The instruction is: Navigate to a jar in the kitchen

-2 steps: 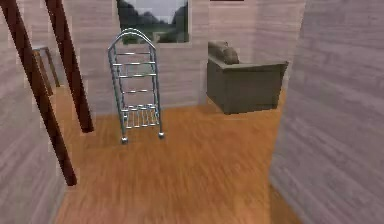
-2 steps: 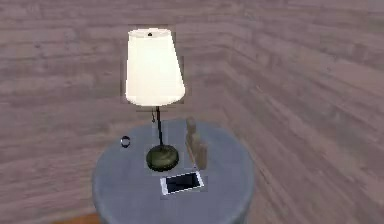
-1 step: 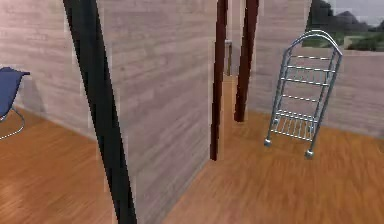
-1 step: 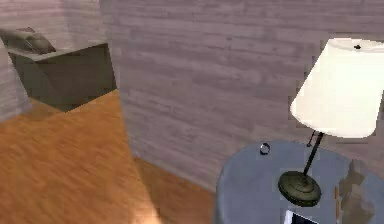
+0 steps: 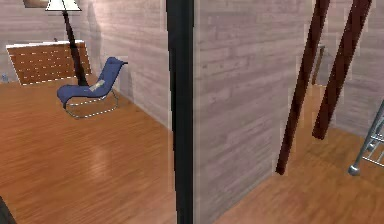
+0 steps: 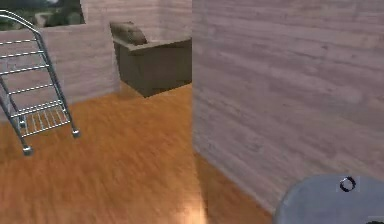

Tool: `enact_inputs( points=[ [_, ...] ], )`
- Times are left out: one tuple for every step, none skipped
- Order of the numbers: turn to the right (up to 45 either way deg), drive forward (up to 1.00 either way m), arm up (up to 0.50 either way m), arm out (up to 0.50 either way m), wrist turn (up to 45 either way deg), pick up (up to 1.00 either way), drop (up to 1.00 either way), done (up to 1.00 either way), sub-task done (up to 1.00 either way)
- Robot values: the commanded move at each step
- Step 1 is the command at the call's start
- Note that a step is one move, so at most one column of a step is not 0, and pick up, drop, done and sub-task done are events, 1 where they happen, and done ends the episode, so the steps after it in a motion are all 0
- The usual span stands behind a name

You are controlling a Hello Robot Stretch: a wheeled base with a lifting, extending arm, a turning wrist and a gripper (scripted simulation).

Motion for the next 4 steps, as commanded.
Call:
enact_inputs(
  points=[
    [0.0, 0.15, 0.0, 0.0, 0.0, 0.0, 0.0, 0.0, 0.0],
    [45.0, 0.0, 0.0, 0.0, 0.0, 0.0, 0.0, 0.0, 0.0],
    [0.0, 1.0, 0.0, 0.0, 0.0, 0.0, 0.0, 0.0, 0.0],
    [0.0, 0.7, 0.0, 0.0, 0.0, 0.0, 0.0, 0.0, 0.0]
  ],
)
